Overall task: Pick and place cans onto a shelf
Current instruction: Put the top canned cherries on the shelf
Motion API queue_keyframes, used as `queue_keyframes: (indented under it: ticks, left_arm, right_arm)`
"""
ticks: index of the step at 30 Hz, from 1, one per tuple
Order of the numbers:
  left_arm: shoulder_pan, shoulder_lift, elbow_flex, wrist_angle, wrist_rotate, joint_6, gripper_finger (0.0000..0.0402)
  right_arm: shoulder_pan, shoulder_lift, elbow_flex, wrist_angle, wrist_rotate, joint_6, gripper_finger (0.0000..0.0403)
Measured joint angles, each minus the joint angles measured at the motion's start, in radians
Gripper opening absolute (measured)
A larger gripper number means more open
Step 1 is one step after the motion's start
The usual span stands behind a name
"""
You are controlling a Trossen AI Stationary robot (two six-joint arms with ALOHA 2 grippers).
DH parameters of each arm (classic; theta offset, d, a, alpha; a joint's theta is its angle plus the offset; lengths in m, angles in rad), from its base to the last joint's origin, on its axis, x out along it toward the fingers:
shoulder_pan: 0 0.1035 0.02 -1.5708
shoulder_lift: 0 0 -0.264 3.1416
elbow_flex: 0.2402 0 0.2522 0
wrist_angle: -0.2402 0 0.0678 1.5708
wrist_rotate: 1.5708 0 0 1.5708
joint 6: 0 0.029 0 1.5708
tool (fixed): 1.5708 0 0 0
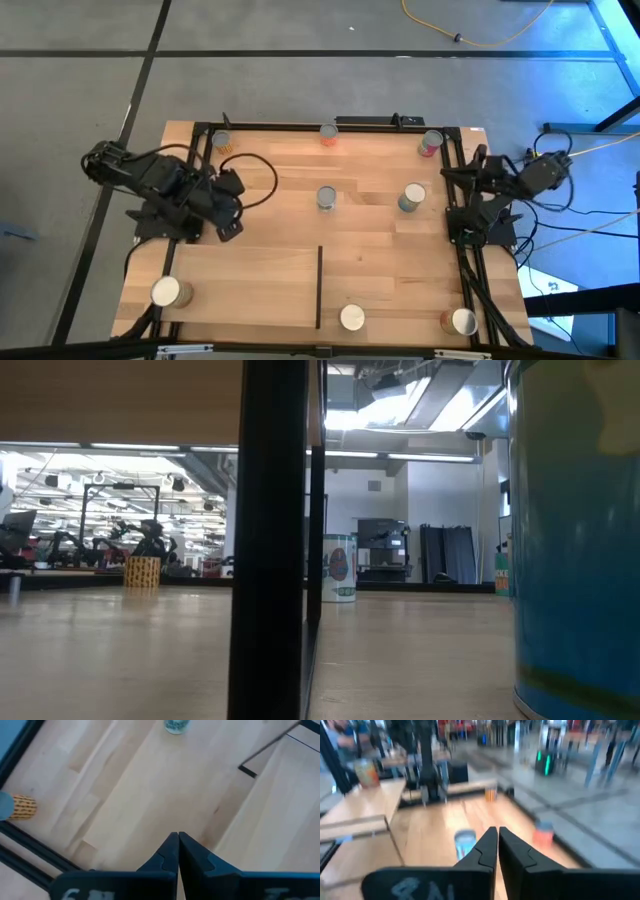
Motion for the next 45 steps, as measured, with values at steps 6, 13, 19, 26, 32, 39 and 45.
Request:
queue_keyframes:
  ticks: [6, 13, 19, 26, 32, 39, 45]
  left_arm:
    - [0.071, 0.000, 0.000, 0.000, -0.041, 0.016, 0.0000]
    - [0.118, 0.000, 0.000, 0.000, -0.044, 0.066, 0.0000]
    - [0.143, 0.000, 0.000, 0.000, -0.045, 0.103, 0.0000]
    - [0.147, 0.000, 0.000, 0.001, -0.045, 0.104, 0.0000]
    - [0.147, 0.000, 0.000, 0.000, -0.045, 0.104, 0.0000]
    - [0.147, 0.000, 0.000, 0.000, -0.044, 0.102, 0.0000]
    - [0.147, 0.000, 0.000, 0.001, -0.044, 0.092, 0.0000]
  right_arm:
    - [0.000, 0.165, 0.186, -0.421, -0.167, 0.467, 0.0020]
    - [0.000, 0.237, 0.243, -0.546, -0.404, 0.748, 0.0020]
    - [0.000, 0.238, 0.243, -0.480, -0.398, 0.630, 0.0020]
    - [0.000, 0.238, 0.243, -0.415, -0.378, 0.588, 0.0020]
    - [0.000, 0.263, 0.243, -0.412, -0.304, 0.656, 0.0022]
    - [-0.006, 0.383, 0.242, -0.411, -0.269, 0.656, 0.0070]
    - [-0.066, 0.516, 0.242, -0.411, -0.295, 0.610, 0.0097]
